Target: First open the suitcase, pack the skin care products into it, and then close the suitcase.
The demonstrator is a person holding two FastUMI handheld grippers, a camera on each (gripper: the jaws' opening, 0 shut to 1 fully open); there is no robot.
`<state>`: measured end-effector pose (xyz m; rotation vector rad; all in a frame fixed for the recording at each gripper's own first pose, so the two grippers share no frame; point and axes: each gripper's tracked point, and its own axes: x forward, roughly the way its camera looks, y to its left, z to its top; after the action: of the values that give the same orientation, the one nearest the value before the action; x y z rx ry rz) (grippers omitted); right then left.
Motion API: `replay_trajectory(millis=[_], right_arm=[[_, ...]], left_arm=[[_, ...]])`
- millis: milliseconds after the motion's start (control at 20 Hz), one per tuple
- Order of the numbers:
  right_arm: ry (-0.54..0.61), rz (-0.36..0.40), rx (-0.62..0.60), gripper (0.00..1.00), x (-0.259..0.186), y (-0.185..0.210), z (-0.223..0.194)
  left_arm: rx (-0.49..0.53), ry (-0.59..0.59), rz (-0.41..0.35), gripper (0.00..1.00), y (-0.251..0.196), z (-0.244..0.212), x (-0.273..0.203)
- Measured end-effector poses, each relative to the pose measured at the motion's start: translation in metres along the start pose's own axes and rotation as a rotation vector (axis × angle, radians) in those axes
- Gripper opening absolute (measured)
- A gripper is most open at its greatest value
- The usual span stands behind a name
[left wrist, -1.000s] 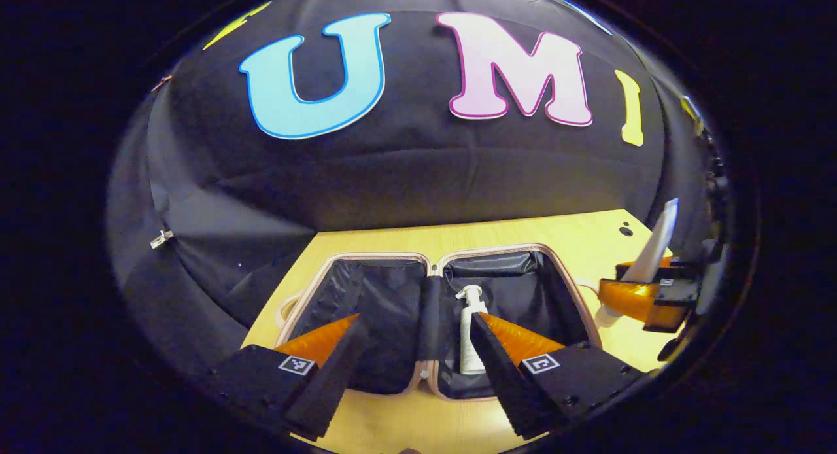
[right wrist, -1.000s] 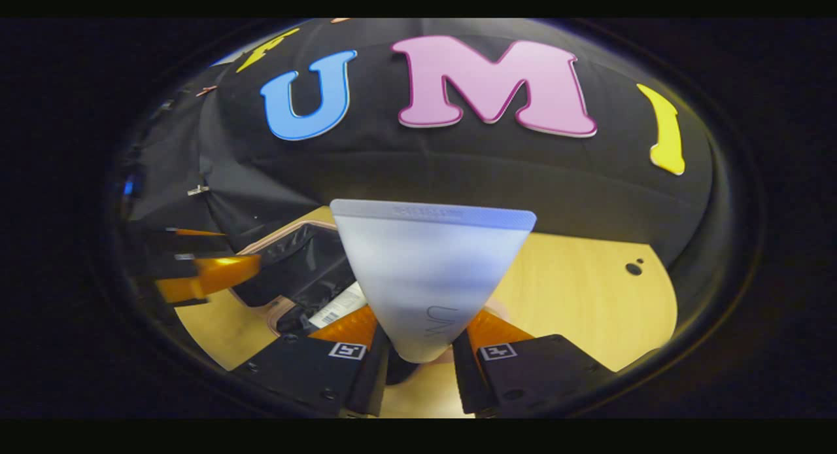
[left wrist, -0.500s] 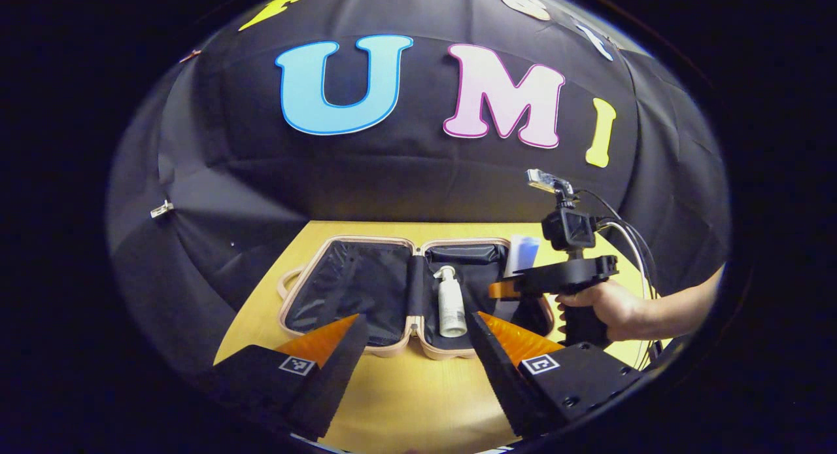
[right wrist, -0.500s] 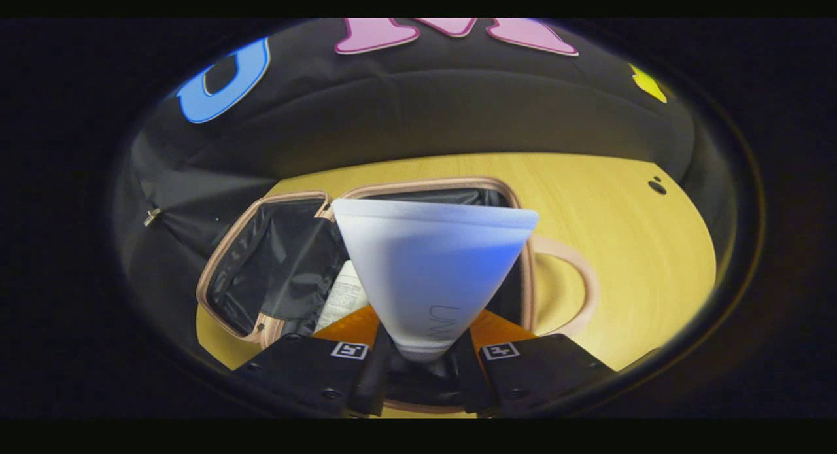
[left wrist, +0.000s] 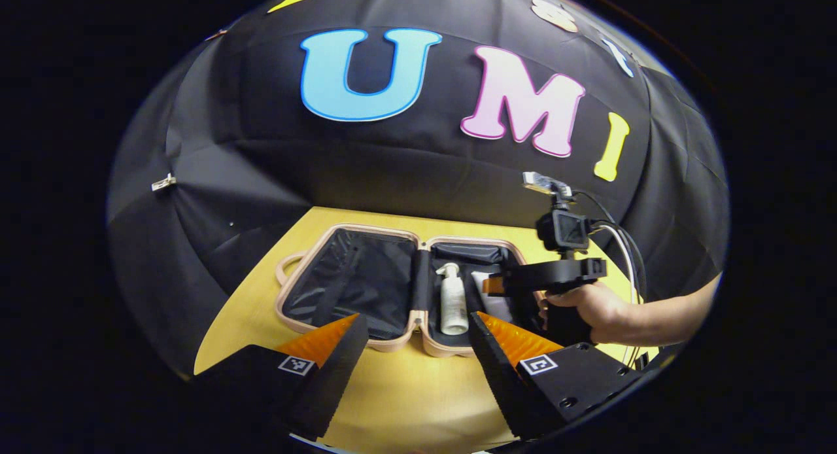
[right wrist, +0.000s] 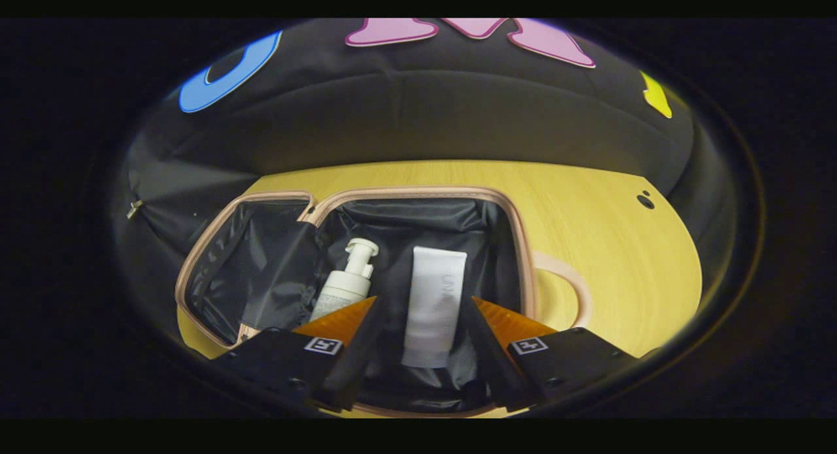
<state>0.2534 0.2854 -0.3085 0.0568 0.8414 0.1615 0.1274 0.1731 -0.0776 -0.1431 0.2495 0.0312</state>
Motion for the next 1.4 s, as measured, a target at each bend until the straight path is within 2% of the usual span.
replay_trajectory(millis=[50, 100, 150, 250, 300, 350, 550, 750, 950, 1150, 1300, 1400], right_arm=[[-0.011, 0.011, 0.009, 0.87, -0.007, 0.002, 0.004], [-0.034, 0.022, 0.010, 0.85, -0.014, 0.003, 0.011], [-0.068, 0.028, 0.000, 0.99, -0.024, 0.003, 0.018], [-0.115, 0.066, -0.049, 0.98, -0.052, 0.007, 0.027], [-0.137, 0.080, -0.080, 0.93, -0.066, 0.007, 0.029], [-0.164, 0.088, -0.127, 0.97, -0.084, 0.005, 0.030], [-0.252, 0.090, -0.255, 0.98, -0.143, -0.014, 0.030], [-0.322, 0.090, -0.259, 0.97, -0.183, -0.024, 0.011], [-0.326, 0.058, -0.227, 0.98, -0.205, -0.044, -0.013], [-0.276, 0.007, -0.252, 0.98, -0.211, -0.071, -0.041], [-0.239, -0.006, -0.193, 0.98, -0.212, -0.081, -0.054], [-0.234, -0.025, -0.189, 0.98, -0.212, -0.091, -0.055]], left_arm=[[-0.016, -0.006, 0.018, 0.98, 0.011, 0.001, 0.005], [-0.024, -0.011, 0.048, 0.98, 0.027, 0.004, 0.010], [-0.027, -0.025, 0.082, 0.98, 0.046, 0.007, 0.016], [0.019, -0.040, 0.156, 0.98, 0.089, 0.015, 0.032], [0.056, -0.050, 0.201, 0.98, 0.113, 0.021, 0.040], [0.068, -0.047, 0.242, 0.98, 0.136, 0.026, 0.048], [-0.009, 0.006, 0.295, 0.98, 0.206, 0.035, 0.098], [-0.101, 0.084, 0.352, 0.98, 0.273, 0.030, 0.146], [-0.199, 0.169, 0.331, 0.98, 0.304, 0.013, 0.186], [-0.386, 0.244, 0.243, 0.95, 0.310, -0.007, 0.222], [-0.541, 0.237, 0.151, 0.94, 0.308, -0.007, 0.234], [-0.568, 0.250, 0.134, 0.83, 0.299, -0.016, 0.243]])
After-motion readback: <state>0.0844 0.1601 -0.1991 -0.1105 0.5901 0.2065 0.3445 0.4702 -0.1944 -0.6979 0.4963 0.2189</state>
